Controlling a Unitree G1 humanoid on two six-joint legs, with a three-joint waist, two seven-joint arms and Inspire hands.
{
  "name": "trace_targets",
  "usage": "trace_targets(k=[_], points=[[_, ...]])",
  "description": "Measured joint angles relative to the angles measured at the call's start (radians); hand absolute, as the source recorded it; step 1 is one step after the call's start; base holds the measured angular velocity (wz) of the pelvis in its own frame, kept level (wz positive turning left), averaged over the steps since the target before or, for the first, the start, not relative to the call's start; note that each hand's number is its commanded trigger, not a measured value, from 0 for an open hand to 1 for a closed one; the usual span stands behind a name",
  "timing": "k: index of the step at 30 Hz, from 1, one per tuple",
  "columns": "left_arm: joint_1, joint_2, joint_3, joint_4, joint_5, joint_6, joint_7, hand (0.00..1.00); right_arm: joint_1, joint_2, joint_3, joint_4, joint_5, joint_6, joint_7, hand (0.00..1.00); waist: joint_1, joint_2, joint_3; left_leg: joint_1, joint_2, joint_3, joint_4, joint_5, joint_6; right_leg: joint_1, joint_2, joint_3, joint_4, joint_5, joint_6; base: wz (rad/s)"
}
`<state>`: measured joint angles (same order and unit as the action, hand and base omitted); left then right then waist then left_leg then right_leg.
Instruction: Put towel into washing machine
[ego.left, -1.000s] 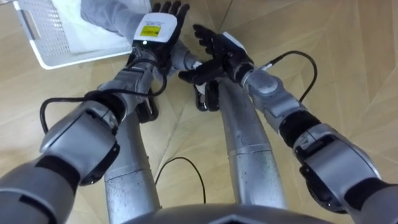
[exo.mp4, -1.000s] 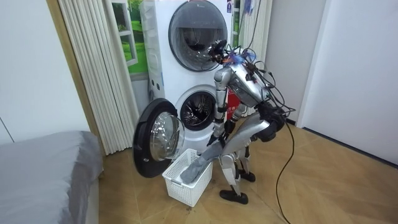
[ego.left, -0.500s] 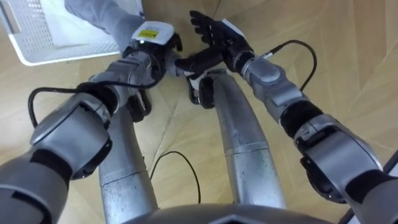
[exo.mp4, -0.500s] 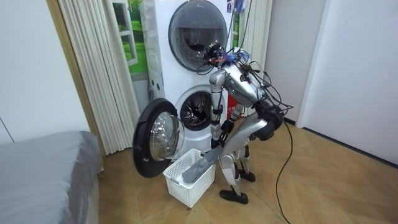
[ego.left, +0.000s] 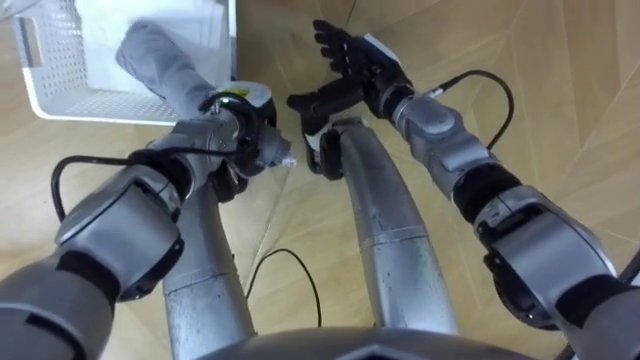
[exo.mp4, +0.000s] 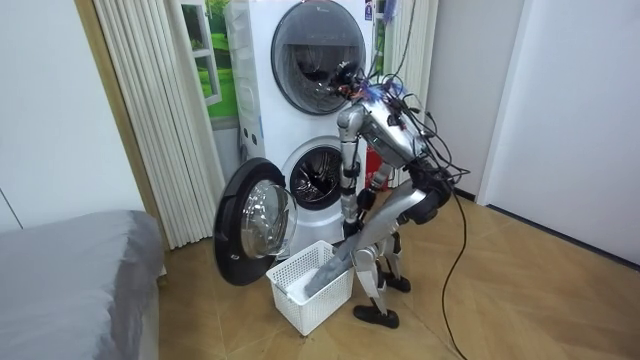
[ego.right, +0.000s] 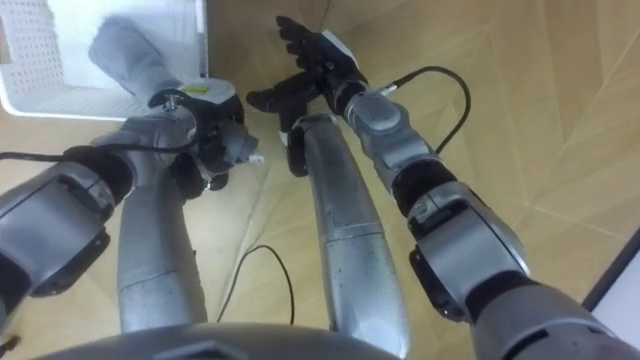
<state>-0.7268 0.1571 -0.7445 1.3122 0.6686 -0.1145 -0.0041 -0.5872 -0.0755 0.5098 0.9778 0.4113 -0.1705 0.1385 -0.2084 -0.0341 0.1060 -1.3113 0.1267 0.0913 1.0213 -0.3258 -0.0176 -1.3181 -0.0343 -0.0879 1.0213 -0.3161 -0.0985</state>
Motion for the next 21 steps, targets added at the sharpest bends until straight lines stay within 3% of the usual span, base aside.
trace_targets(k=[8,11,12,14,21], points=[[0.052,-0.028,0.042,-0.002,0.005,-0.006,0.066,1.0,0.09,-0.007,0.019,-0.002,0.034,0.019,-0.017,0.0,0.033,0.003,-0.0034,0.144,-0.001,0.01,-0.047,0.001,0.005,0.14,0.001,0.005,-0.046,0.007,0.006,-0.02],[0.084,-0.028,0.077,-0.006,0.011,-0.031,0.126,1.0,0.136,-0.015,0.03,-0.039,0.033,0.018,-0.016,0.0,0.051,0.006,-0.0055,0.211,-0.002,0.016,-0.076,0.001,0.004,0.204,0.001,0.006,-0.071,0.012,0.009,-0.01],[0.098,-0.025,0.086,-0.006,0.009,-0.047,0.157,1.0,0.148,-0.018,0.038,-0.04,0.033,0.018,-0.016,0.0,0.057,0.014,-0.0109,0.23,-0.002,0.015,-0.085,0.003,0.005,0.226,0.001,0.003,-0.083,0.013,0.01,0.04],[0.111,-0.026,0.125,-0.007,-0.012,-0.064,0.2,1.0,0.162,-0.02,0.053,-0.038,0.033,0.016,-0.018,0.0,0.071,0.016,-0.0127,0.265,-0.004,0.016,-0.1,0.005,0.004,0.259,0.0,0.003,-0.095,0.015,0.01,0.0],[0.154,-0.009,0.255,-0.075,-0.246,-0.136,0.396,1.0,0.221,-0.058,0.082,-0.054,-0.025,-0.005,-0.03,0.0,0.123,0.023,-0.0184,0.412,-0.012,0.019,-0.202,0.032,0.004,0.411,0.0,-0.005,-0.2,0.037,0.017,0.03]])
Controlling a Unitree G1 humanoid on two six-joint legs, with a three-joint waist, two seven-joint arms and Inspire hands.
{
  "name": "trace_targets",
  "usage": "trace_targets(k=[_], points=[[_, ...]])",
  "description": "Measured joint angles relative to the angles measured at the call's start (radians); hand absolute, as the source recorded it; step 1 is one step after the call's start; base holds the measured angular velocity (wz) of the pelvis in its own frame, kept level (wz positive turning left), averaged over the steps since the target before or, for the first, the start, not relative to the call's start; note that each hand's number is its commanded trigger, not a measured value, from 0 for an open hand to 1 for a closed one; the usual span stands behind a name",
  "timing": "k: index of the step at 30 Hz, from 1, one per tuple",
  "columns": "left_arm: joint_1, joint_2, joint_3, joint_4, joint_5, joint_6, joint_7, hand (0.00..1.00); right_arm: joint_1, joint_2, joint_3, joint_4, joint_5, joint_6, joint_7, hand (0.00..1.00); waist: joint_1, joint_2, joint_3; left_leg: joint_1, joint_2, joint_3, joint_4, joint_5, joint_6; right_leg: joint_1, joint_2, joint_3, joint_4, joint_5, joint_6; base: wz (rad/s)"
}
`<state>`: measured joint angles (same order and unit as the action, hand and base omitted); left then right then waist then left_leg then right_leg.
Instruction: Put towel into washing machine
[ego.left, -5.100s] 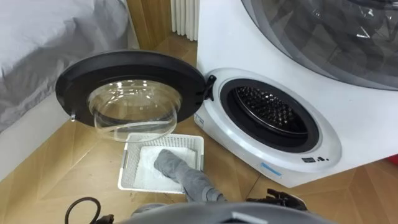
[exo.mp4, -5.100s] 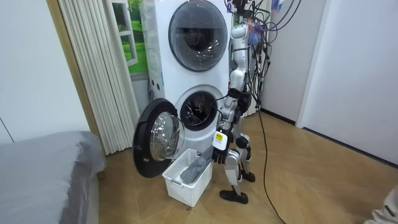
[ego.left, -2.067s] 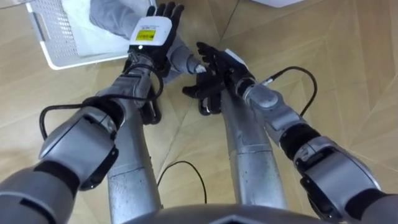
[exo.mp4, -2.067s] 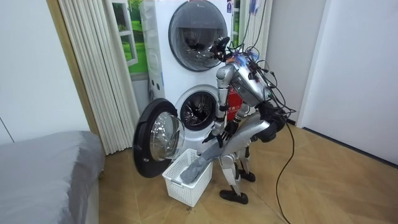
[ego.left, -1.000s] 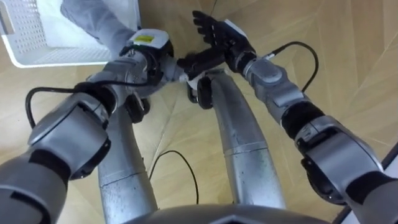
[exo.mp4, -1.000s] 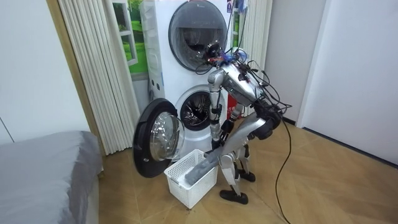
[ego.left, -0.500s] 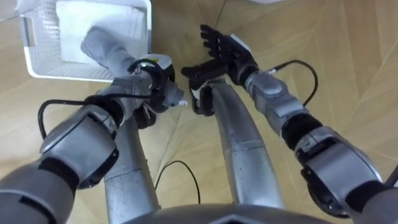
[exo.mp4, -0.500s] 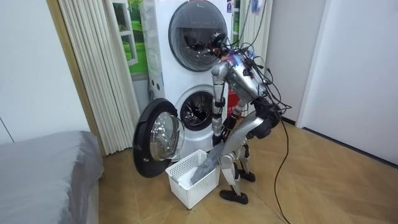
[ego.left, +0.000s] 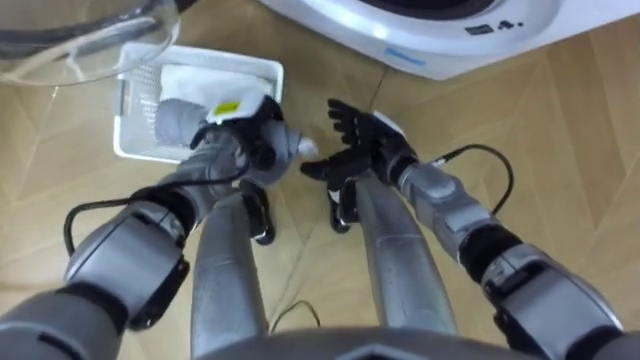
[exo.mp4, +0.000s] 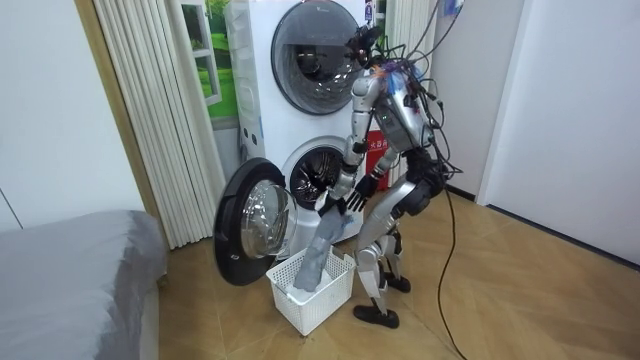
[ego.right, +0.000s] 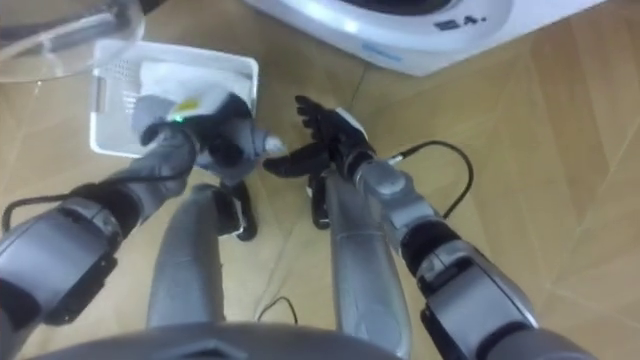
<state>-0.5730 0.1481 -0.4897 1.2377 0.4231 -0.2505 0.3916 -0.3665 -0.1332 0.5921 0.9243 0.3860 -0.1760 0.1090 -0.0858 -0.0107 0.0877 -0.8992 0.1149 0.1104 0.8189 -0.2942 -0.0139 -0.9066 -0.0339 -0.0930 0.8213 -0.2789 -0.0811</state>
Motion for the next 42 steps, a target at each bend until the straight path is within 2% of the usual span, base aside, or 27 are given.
trace_targets(k=[2,3,4,8,11,13,15,18,20,22,24,25,32,35,36,39,40,41,42], points=[[0.013,0.001,0.024,-0.037,-0.085,-0.02,0.021,1.0,0.001,-0.02,0.006,-0.004,-0.011,-0.001,0.001,0.0,0.012,0.004,-0.0024,0.021,-0.002,-0.002,-0.016,0.004,0.001,0.027,-0.002,-0.006,-0.019,0.002,0.002,0.09],[0.026,0.008,0.046,-0.06,-0.139,-0.044,0.032,1.0,0.002,-0.025,0.001,-0.013,-0.036,-0.002,0.0,0.0,0.013,0.011,-0.0063,0.026,-0.002,-0.007,-0.022,0.005,0.003,0.039,-0.004,-0.015,-0.03,0.003,0.003,0.13],[0.034,0.013,0.069,-0.077,-0.193,-0.058,0.035,1.0,0.002,-0.03,-0.012,-0.027,-0.07,-0.003,-0.001,0.0,0.016,0.011,-0.0064,0.035,-0.003,-0.007,-0.024,0.007,0.004,0.05,-0.006,-0.02,-0.038,0.003,0.004,0.12],[0.071,0.024,0.101,-0.159,-0.387,-0.06,0.01,1.0,0.005,-0.037,-0.055,-0.067,-0.157,-0.01,-0.003,0.0,0.041,0.011,-0.0066,0.074,-0.008,0.009,-0.047,0.011,0.008,0.08,-0.015,-0.021,-0.054,0.003,0.006,-0.01],[0.086,0.029,0.113,-0.204,-0.518,-0.06,-0.038,1.0,0.004,-0.041,-0.069,-0.076,-0.189,-0.014,-0.001,0.0,0.052,0.011,-0.0077,0.102,-0.024,0.013,-0.081,0.029,0.012,0.105,-0.034,-0.032,-0.069,0.003,0.008,0.15],[0.107,0.029,0.113,-0.246,-0.608,-0.061,-0.087,1.0,0.006,-0.044,-0.07,-0.076,-0.196,-0.013,0.002,0.0,0.063,0.008,-0.0118,0.118,-0.028,0.015,-0.099,0.036,0.015,0.122,-0.039,-0.036,-0.084,0.005,0.01,0.11],[0.135,0.029,0.113,-0.292,-0.724,-0.061,-0.137,1.0,0.006,-0.047,-0.084,-0.076,-0.208,-0.014,0.014,0.0,0.053,0.009,-0.021,0.119,-0.037,0.008,-0.114,0.047,0.017,0.129,-0.047,-0.046,-0.096,0.008,0.014,0.2],[0.158,0.031,0.089,-0.317,-0.892,-0.062,-0.243,1.0,0.013,-0.047,-0.11,-0.072,-0.229,-0.014,0.018,0.0,0.051,0.008,-0.0223,0.143,-0.041,0.008,-0.134,0.056,0.022,0.162,-0.052,-0.056,-0.118,0.014,0.021,0.14],[0.173,0.033,0.074,-0.332,-0.976,-0.061,-0.317,1.0,0.019,-0.05,-0.115,-0.073,-0.234,-0.014,0.026,0.0,0.048,0.005,-0.0285,0.151,-0.042,0.009,-0.145,0.058,0.026,0.173,-0.051,-0.059,-0.134,0.021,0.025,0.0],[0.178,0.034,0.049,-0.342,-1.062,-0.061,-0.401,1.0,0.027,-0.056,-0.115,-0.074,-0.235,-0.013,0.028,0.0,0.05,0.004,-0.0294,0.158,-0.042,0.009,-0.157,0.064,0.03,0.185,-0.049,-0.062,-0.157,0.034,0.028,0.0],[0.19,0.036,0.015,-0.362,-1.187,-0.05,-0.498,1.0,0.033,-0.056,-0.115,-0.074,-0.24,-0.011,0.039,0.0,0.048,0.004,-0.0297,0.162,-0.04,0.0,-0.158,0.066,0.032,0.198,-0.046,-0.063,-0.175,0.044,0.034,-0.03],[0.194,0.036,0.011,-0.382,-1.235,-0.032,-0.541,1.0,0.033,-0.055,-0.116,-0.074,-0.24,-0.01,0.045,0.0,0.048,0.004,-0.0297,0.161,-0.04,-0.004,-0.159,0.067,0.034,0.201,-0.044,-0.064,-0.182,0.05,0.036,0.0],[0.197,0.05,-0.032,-0.465,-1.42,0.026,-0.736,1.0,0.03,-0.055,-0.157,-0.08,-0.277,-0.006,0.078,0.0,0.045,0.007,-0.0313,0.162,-0.04,-0.005,-0.158,0.071,0.04,0.204,-0.047,-0.066,-0.182,0.056,0.039,0.0],[0.197,0.054,-0.046,-0.489,-1.463,0.069,-0.799,1.0,0.031,-0.056,-0.162,-0.088,-0.301,-0.005,0.081,0.0,0.046,0.015,-0.0373,0.162,-0.039,-0.005,-0.158,0.071,0.04,0.204,-0.042,-0.066,-0.183,0.06,0.037,-0.03],[0.196,0.052,-0.046,-0.497,-1.477,0.083,-0.818,1.0,0.035,-0.056,-0.162,-0.088,-0.31,-0.004,0.08,0.0,0.045,0.021,-0.0417,0.162,-0.039,-0.006,-0.154,0.071,0.04,0.205,-0.042,-0.067,-0.184,0.061,0.036,0.0],[0.195,0.051,-0.047,-0.519,-1.483,0.103,-0.85,1.0,0.037,-0.056,-0.161,-0.088,-0.313,-0.004,0.077,0.0,0.04,0.032,-0.0487,0.163,-0.038,-0.007,-0.154,0.072,0.038,0.207,-0.038,-0.071,-0.186,0.063,0.034,-0.01],[0.193,0.051,-0.046,-0.525,-1.483,0.112,-0.861,1.0,0.037,-0.057,-0.161,-0.088,-0.312,-0.004,0.078,0.72,0.04,0.033,-0.0493,0.165,-0.037,-0.006,-0.16,0.072,0.037,0.208,-0.038,-0.069,-0.186,0.064,0.033,0.0],[0.193,0.051,-0.047,-0.531,-1.483,0.117,-0.863,1.0,0.037,-0.059,-0.161,-0.088,-0.312,-0.003,0.079,1.0,0.04,0.033,-0.0493,0.167,-0.037,-0.005,-0.162,0.073,0.037,0.209,-0.038,-0.066,-0.186,0.064,0.033,-0.04],[0.193,0.049,-0.046,-0.537,-1.483,0.123,-0.865,1.0,0.037,-0.059,-0.162,-0.088,-0.312,-0.001,0.08,1.0,0.04,0.034,-0.0494,0.171,-0.035,-0.003,-0.162,0.073,0.036,0.211,-0.036,-0.062,-0.186,0.064,0.033,-0.05]])
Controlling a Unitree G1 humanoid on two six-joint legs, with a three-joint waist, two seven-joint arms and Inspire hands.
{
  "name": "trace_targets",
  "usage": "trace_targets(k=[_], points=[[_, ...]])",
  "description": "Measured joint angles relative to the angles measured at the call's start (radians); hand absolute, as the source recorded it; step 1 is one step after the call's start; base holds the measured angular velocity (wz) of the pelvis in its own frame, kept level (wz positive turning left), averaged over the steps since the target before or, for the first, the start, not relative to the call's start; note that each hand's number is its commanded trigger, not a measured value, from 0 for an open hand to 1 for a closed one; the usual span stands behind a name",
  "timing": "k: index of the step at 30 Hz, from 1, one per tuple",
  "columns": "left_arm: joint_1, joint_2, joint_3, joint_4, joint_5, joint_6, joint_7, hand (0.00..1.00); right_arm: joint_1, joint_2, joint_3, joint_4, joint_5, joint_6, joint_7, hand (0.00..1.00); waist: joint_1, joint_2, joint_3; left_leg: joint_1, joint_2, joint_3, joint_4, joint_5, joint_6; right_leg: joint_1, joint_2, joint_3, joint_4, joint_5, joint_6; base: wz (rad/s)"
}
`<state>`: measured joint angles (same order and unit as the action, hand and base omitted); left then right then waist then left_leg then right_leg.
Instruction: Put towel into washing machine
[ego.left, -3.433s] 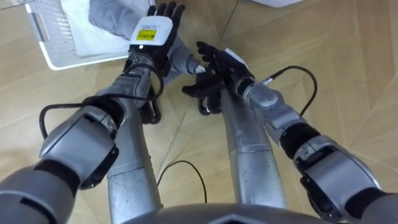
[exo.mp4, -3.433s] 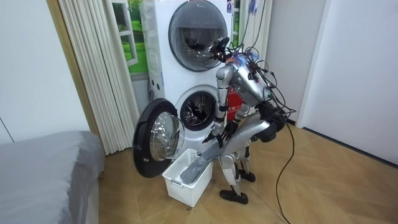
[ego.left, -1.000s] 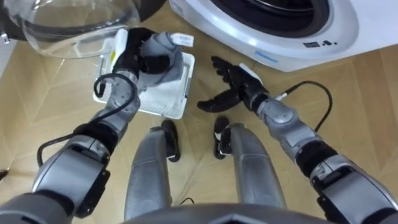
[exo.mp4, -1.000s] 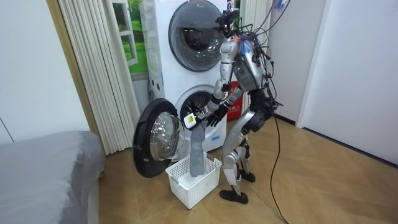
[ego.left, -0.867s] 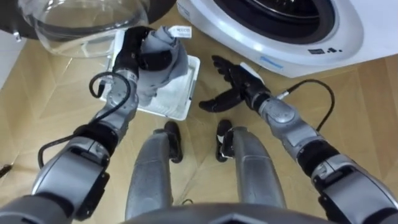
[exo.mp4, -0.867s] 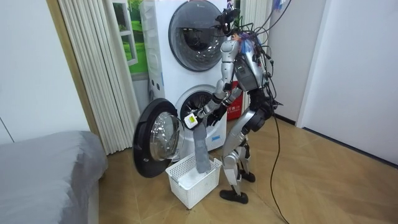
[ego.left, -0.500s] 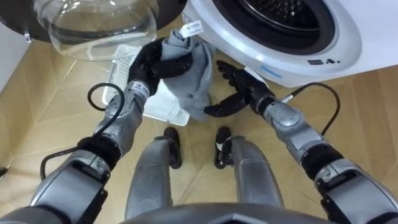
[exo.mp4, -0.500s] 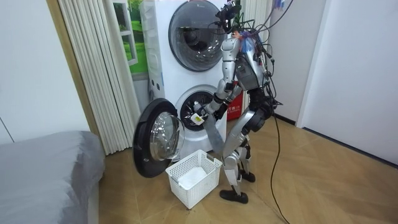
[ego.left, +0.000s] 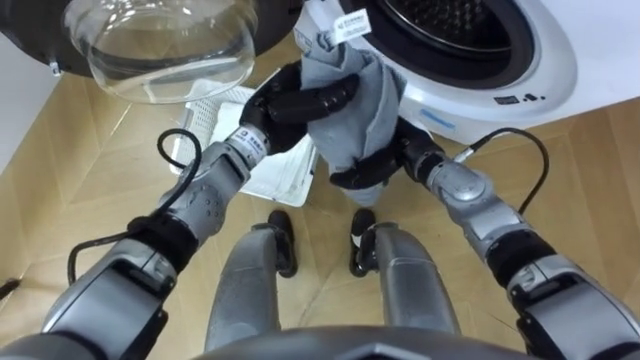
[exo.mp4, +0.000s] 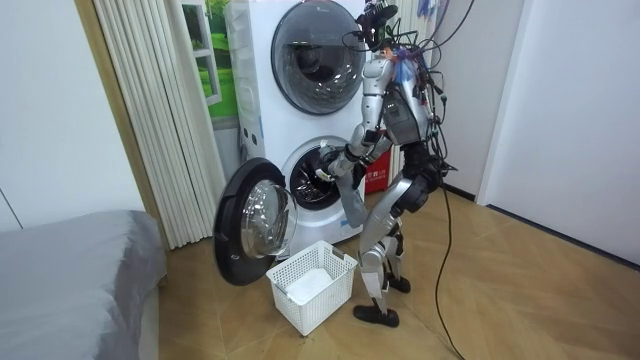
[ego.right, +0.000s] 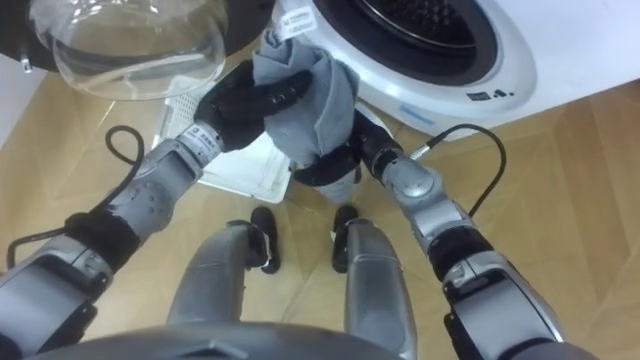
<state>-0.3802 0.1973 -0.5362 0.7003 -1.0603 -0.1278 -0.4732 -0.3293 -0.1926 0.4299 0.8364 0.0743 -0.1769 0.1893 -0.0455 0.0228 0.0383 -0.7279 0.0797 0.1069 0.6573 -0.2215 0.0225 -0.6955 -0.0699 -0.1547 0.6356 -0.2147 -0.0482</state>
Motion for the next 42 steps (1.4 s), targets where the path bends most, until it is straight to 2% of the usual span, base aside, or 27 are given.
trace_targets(k=[5,10,18,19,20,21,26,29,32,34,35,37,38,40,42], points=[[-0.001,-0.014,0.007,-0.064,0.0,0.015,0.0,1.0,0.0,0.011,-0.015,-0.001,0.015,0.004,0.001,1.0,0.005,0.003,-0.0014,-0.002,0.011,0.003,-0.003,0.001,-0.003,0.001,0.019,0.012,-0.017,0.011,-0.001,-0.07],[-0.003,-0.044,0.049,-0.074,0.002,0.015,0.0,1.0,-0.001,0.031,-0.041,0.007,0.016,0.002,0.0,1.0,0.001,0.003,-0.0014,0.002,0.012,0.004,-0.003,0.003,-0.006,0.002,0.021,0.014,-0.014,0.011,-0.003,-0.01],[-0.003,-0.046,0.075,-0.095,0.003,0.017,0.0,1.0,0.035,0.044,-0.08,0.012,0.01,-0.023,-0.001,1.0,-0.002,0.003,-0.0015,0.004,0.015,-0.004,-0.01,0.005,-0.008,0.019,0.028,0.007,-0.035,0.016,-0.002,0.01],[-0.003,-0.046,0.078,-0.097,0.002,0.017,0.0,0.75,0.038,0.044,-0.081,0.012,0.01,-0.027,-0.001,1.0,-0.002,0.003,-0.0014,0.004,0.015,-0.004,-0.01,0.005,-0.008,0.02,0.028,0.005,-0.037,0.016,-0.002,0.0],[-0.003,-0.046,0.083,-0.099,0.003,0.017,0.0,0.4,0.039,0.042,-0.082,0.012,0.01,-0.032,-0.001,1.0,-0.002,0.003,-0.0015,0.004,0.015,-0.004,-0.013,0.005,-0.008,0.022,0.029,0.004,-0.044,0.02,-0.001,0.0],[-0.003,-0.046,0.091,-0.101,0.002,0.017,0.0,0.0,0.039,0.042,-0.082,0.012,0.011,-0.036,-0.001,1.0,-0.003,0.003,-0.0015,0.003,0.015,-0.004,-0.015,0.005,-0.008,0.022,0.028,0.002,-0.048,0.021,-0.002,0.0],[-0.009,-0.046,0.115,-0.103,0.002,0.018,0.0,0.0,0.038,0.045,-0.087,0.021,0.034,-0.045,0.002,1.0,0.004,0.004,-0.0013,-0.004,0.016,-0.012,-0.006,0.005,-0.008,0.02,0.027,-0.004,-0.045,0.021,-0.002,0.01],[-0.013,-0.047,0.154,-0.102,0.001,0.021,0.001,0.0,0.036,0.056,-0.094,0.036,0.041,-0.039,-0.004,1.0,0.01,0.005,-0.0003,-0.011,0.016,-0.014,-0.001,0.005,-0.008,0.016,0.026,-0.01,-0.044,0.02,-0.003,0.05],[-0.015,-0.048,0.163,-0.101,-0.019,0.021,0.0,0.0,0.025,0.058,-0.099,0.078,0.039,0.006,-0.006,1.0,0.031,0.009,0.0019,-0.008,0.012,-0.016,-0.013,0.005,-0.008,0.017,0.018,-0.018,-0.048,0.019,-0.003,0.03],[0.019,-0.033,0.161,-0.088,-0.044,0.026,0.0,0.0,0.046,0.057,-0.097,0.099,0.039,0.047,-0.012,1.0,0.05,0.011,0.0031,0.0,0.006,-0.015,-0.02,0.006,-0.006,0.02,0.015,-0.015,-0.047,0.018,-0.002,0.0],[0.027,-0.032,0.162,-0.072,-0.048,0.027,0.0,0.0,0.053,0.056,-0.097,0.107,0.041,0.056,-0.014,1.0,0.055,0.013,0.0043,0.002,0.006,-0.015,-0.022,0.006,-0.006,0.022,0.014,-0.015,-0.048,0.018,-0.003,0.0],[0.039,-0.032,0.163,0.059,-0.046,0.036,0.015,0.0,0.059,0.033,-0.087,0.152,0.043,0.095,-0.014,1.0,0.079,0.019,0.0084,0.016,-0.008,-0.011,-0.046,0.014,-0.006,0.024,0.01,-0.013,-0.048,0.015,0.0,0.04],[0.051,-0.032,0.166,0.088,-0.044,0.036,0.026,0.0,0.058,0.03,-0.089,0.166,0.044,0.103,-0.016,1.0,0.084,0.02,0.009,0.02,-0.011,-0.009,-0.054,0.017,-0.006,0.023,0.007,-0.012,-0.048,0.014,0.0,0.03],[0.115,-0.026,0.185,0.178,-0.029,0.047,0.076,0.0,0.055,0.029,-0.116,0.201,0.067,0.128,-0.035,1.0,0.097,0.024,0.0089,0.022,-0.022,-0.003,-0.077,0.025,-0.007,0.013,-0.001,-0.009,-0.046,0.009,0.001,0.06],[0.137,-0.025,0.201,0.249,0.023,0.063,0.115,0.0,0.049,0.024,-0.142,0.226,0.118,0.147,-0.04,1.0,0.124,0.024,0.0089,0.018,-0.023,-0.004,-0.088,0.029,-0.009,0.007,-0.001,-0.009,-0.051,0.008,-0.001,0.06]])
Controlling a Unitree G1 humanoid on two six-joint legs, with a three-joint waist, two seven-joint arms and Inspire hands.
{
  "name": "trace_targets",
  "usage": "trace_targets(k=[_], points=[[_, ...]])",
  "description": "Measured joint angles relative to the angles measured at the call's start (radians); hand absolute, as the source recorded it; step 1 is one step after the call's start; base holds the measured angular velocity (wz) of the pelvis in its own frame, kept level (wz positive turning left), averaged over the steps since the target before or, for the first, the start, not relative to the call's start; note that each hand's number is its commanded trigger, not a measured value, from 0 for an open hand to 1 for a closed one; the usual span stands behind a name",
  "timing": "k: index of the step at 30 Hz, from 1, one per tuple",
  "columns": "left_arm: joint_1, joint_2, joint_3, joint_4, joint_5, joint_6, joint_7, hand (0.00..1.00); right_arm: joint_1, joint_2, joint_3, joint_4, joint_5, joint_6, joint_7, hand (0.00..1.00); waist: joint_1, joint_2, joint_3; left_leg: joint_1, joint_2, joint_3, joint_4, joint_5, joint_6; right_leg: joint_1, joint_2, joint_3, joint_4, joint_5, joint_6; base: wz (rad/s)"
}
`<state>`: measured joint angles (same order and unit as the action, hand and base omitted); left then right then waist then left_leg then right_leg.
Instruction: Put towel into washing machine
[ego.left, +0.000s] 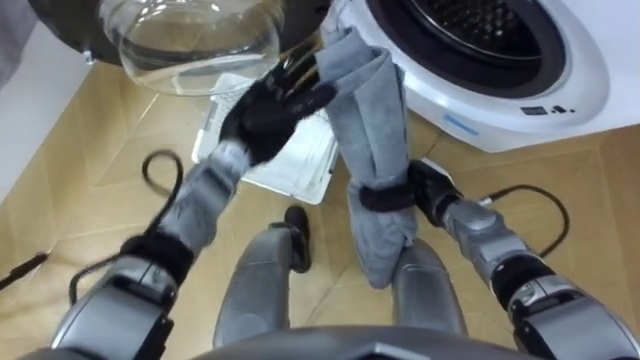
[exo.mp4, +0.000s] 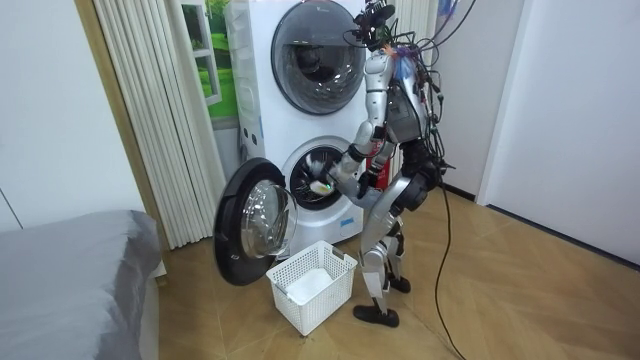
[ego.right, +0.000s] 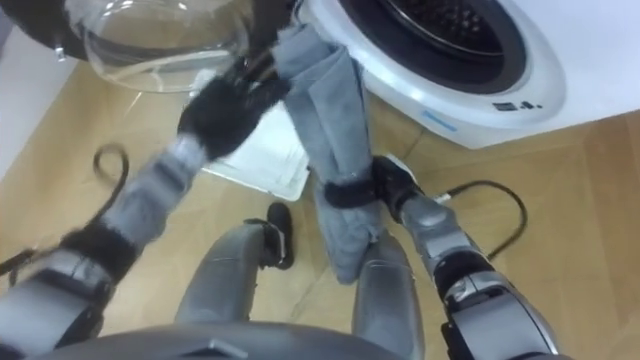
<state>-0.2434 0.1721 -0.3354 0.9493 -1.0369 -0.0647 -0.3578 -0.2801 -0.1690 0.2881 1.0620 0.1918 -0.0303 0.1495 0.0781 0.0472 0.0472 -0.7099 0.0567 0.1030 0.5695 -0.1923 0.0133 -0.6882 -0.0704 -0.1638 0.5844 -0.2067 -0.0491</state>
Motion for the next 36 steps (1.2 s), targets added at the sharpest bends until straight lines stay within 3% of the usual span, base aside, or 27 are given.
trace_targets(k=[4,11,15,18,22,27,32,36], points=[[0.034,0.007,0.068,0.117,0.188,0.019,0.091,0.0,-0.048,-0.016,-0.033,0.084,0.101,0.022,-0.007,1.0,0.02,0.003,-0.0003,-0.014,-0.005,-0.019,-0.006,0.005,-0.003,-0.001,-0.011,-0.029,-0.013,-0.004,-0.003,0.15],[0.039,0.005,0.081,0.128,0.554,0.022,0.222,0.0,-0.093,-0.092,-0.076,0.113,0.231,0.047,-0.008,1.0,0.037,0.002,0.0007,-0.034,-0.022,-0.024,0.009,0.008,0.001,-0.018,-0.03,-0.033,0.015,-0.012,0.008,0.08],[0.048,0.01,0.084,0.121,0.738,0.016,0.29,0.0,-0.101,-0.154,-0.086,0.116,0.337,0.059,-0.006,1.0,0.04,-0.02,0.0131,-0.029,-0.049,-0.027,0.008,0.013,0.01,-0.032,-0.054,-0.029,0.056,-0.034,0.013,0.14],[0.061,0.019,0.085,0.126,0.773,0.015,0.33,0.0,-0.136,-0.186,-0.087,0.157,0.435,0.068,-0.006,1.0,0.038,-0.038,0.0196,-0.03,-0.055,-0.025,0.01,0.015,0.012,-0.041,-0.062,-0.028,0.073,-0.038,0.012,0.0],[0.099,0.049,0.095,0.098,0.795,0.005,0.356,0.0,-0.176,-0.232,-0.117,0.187,0.489,0.076,-0.005,1.0,0.033,-0.07,0.0176,-0.037,-0.056,-0.023,0.004,0.02,0.013,-0.051,-0.064,-0.029,0.079,-0.039,0.01,0.0],[0.111,0.061,0.095,0.078,0.806,-0.008,0.387,0.0,-0.215,-0.301,-0.154,0.207,0.641,0.077,-0.005,1.0,0.035,-0.09,0.0153,-0.04,-0.054,-0.022,0.015,0.019,0.013,-0.051,-0.065,-0.03,0.079,-0.039,0.01,0.0],[0.129,0.082,0.096,0.051,0.808,-0.008,0.419,0.0,-0.258,-0.307,-0.159,0.207,0.745,0.136,-0.006,1.0,0.033,-0.111,0.0151,-0.037,-0.054,-0.015,0.018,0.019,0.013,-0.055,-0.066,-0.022,0.089,-0.039,0.01,-0.01],[0.138,0.098,0.101,0.065,0.813,-0.008,0.444,0.0,-0.297,-0.309,-0.162,0.209,0.914,0.183,-0.007,1.0,0.025,-0.123,0.0162,-0.037,-0.063,-0.01,0.023,0.023,0.019,-0.065,-0.077,-0.009,0.111,-0.041,0.013,0.0]])
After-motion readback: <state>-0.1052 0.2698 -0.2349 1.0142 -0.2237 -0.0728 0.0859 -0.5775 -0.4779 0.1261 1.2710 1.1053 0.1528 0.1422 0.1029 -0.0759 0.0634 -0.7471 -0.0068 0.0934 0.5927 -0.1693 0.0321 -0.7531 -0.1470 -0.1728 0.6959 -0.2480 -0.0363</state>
